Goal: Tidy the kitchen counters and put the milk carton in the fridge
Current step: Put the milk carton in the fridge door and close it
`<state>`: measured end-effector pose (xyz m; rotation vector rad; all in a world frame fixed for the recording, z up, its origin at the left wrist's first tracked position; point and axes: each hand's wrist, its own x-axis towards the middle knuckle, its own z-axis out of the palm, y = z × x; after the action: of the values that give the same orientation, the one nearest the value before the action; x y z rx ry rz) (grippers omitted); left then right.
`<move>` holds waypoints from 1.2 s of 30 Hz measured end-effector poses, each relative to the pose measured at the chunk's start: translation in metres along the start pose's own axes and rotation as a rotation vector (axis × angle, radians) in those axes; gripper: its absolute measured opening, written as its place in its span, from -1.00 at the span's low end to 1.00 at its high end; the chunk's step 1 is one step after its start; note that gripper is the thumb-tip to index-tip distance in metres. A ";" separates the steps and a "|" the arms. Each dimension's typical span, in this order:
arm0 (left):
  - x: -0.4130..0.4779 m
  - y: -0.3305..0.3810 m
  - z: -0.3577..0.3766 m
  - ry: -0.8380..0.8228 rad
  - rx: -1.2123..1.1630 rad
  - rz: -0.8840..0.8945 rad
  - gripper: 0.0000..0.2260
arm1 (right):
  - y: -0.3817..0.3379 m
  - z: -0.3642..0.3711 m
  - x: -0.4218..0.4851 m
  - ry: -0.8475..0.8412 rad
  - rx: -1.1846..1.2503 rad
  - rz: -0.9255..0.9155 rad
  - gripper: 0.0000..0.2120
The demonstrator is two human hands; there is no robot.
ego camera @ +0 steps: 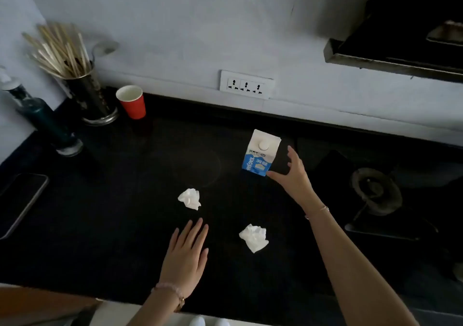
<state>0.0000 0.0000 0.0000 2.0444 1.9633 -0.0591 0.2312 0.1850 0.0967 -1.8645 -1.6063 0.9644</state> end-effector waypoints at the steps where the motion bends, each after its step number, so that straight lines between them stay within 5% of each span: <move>1: 0.001 -0.001 0.003 0.041 -0.018 -0.002 -0.44 | -0.003 0.001 0.008 0.004 0.034 0.007 -0.11; 8: -0.002 0.000 -0.003 0.000 -0.035 -0.036 -0.45 | -0.004 0.013 0.044 -0.106 0.207 0.008 -0.23; 19: 0.001 0.002 -0.005 -0.051 -0.013 -0.070 -0.42 | -0.010 0.005 0.048 0.004 0.118 0.060 -0.25; 25: -0.001 0.005 -0.007 -0.035 -0.006 -0.073 -0.43 | -0.009 -0.015 -0.004 0.038 0.194 0.008 -0.29; 28: -0.002 0.009 -0.009 0.026 -0.021 -0.048 -0.62 | -0.007 -0.021 -0.046 0.017 0.286 0.033 -0.37; 36: -0.009 0.004 -0.043 0.041 -0.123 0.027 -0.59 | 0.005 -0.015 -0.147 0.037 0.446 0.087 -0.55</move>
<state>-0.0042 0.0022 0.0440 2.0077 1.9120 0.1079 0.2377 0.0410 0.1307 -1.6371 -1.1749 1.2032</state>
